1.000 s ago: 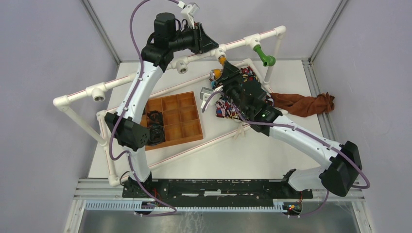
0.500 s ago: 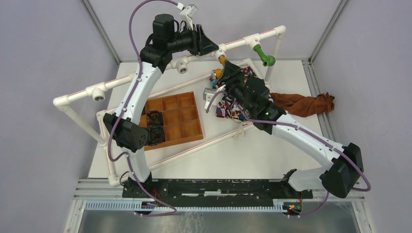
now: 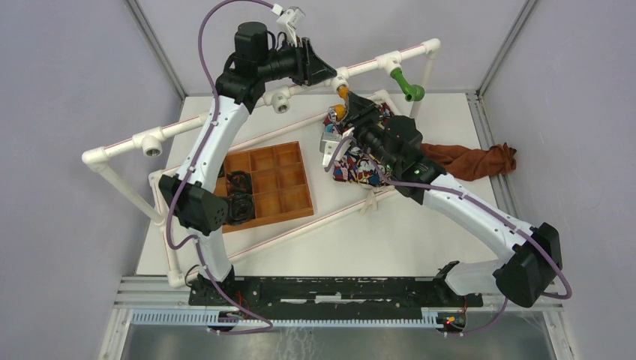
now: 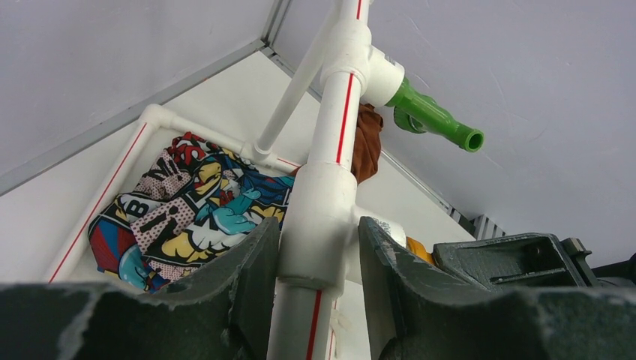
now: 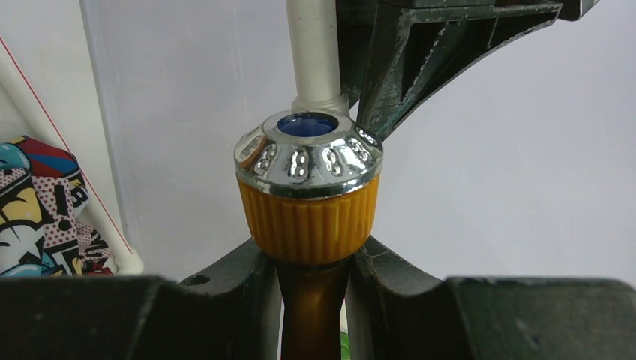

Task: Install the water faucets
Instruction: Install the water faucet onto the adaptor.

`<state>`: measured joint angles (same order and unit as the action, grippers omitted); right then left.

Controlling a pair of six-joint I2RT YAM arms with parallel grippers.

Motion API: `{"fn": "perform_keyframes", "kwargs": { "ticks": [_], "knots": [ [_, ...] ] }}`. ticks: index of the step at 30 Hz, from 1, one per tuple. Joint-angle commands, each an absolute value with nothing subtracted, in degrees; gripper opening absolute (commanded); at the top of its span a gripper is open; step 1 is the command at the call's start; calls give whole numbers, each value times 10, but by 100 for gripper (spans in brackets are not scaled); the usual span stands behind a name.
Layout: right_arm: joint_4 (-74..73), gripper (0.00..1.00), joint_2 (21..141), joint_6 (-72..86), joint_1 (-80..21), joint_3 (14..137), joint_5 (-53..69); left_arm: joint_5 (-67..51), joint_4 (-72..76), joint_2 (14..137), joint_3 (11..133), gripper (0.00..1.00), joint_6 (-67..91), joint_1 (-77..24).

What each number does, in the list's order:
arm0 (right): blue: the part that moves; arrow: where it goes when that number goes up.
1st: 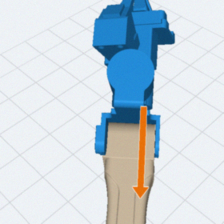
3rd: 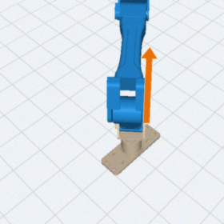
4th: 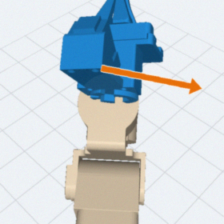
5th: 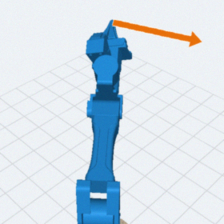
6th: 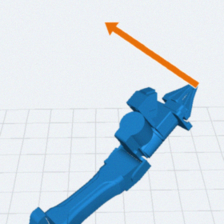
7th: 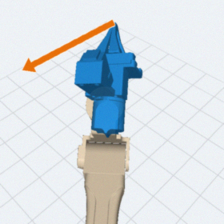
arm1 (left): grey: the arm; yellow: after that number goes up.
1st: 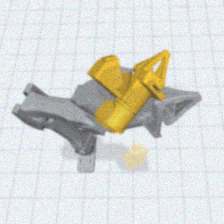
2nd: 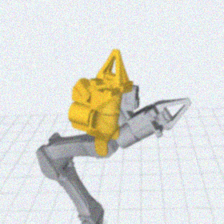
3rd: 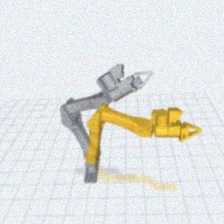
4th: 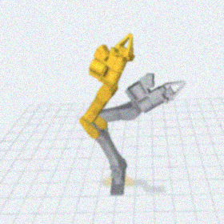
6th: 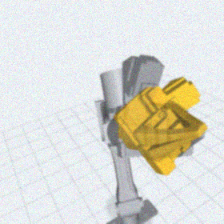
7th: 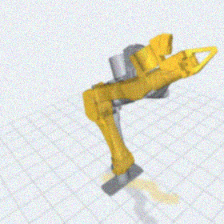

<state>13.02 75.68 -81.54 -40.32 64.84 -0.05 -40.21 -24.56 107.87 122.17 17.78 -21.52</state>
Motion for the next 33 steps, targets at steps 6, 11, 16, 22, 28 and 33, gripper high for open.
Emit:
{"fn": "perform_keyframes", "kwargs": {
  "ticks": [6, 11, 16, 22, 28, 33],
  "knots": [
    [199, 0, 758, -700, -390, 657, 47, -459, -330, 1073, 1202, 48, 173, -228],
    [221, 0, 763, -650, -389, 649, 47, -459, -329, 1073, 1204, 48, 174, -228],
    [234, 0, 766, -603, -384, 648, 56, -459, -329, 1074, 1202, 48, 173, -227],
    [261, 0, 770, -547, -376, 642, 74, -459, -329, 1072, 1200, 48, 171, -227],
    [288, 0, 777, -469, -371, 639, 83, -459, -329, 1070, 1197, 48, 170, -227],
    [316, 0, 776, -400, -365, 632, 89, -458, -330, 1067, 1194, 48, 168, -228]
  ]
}}
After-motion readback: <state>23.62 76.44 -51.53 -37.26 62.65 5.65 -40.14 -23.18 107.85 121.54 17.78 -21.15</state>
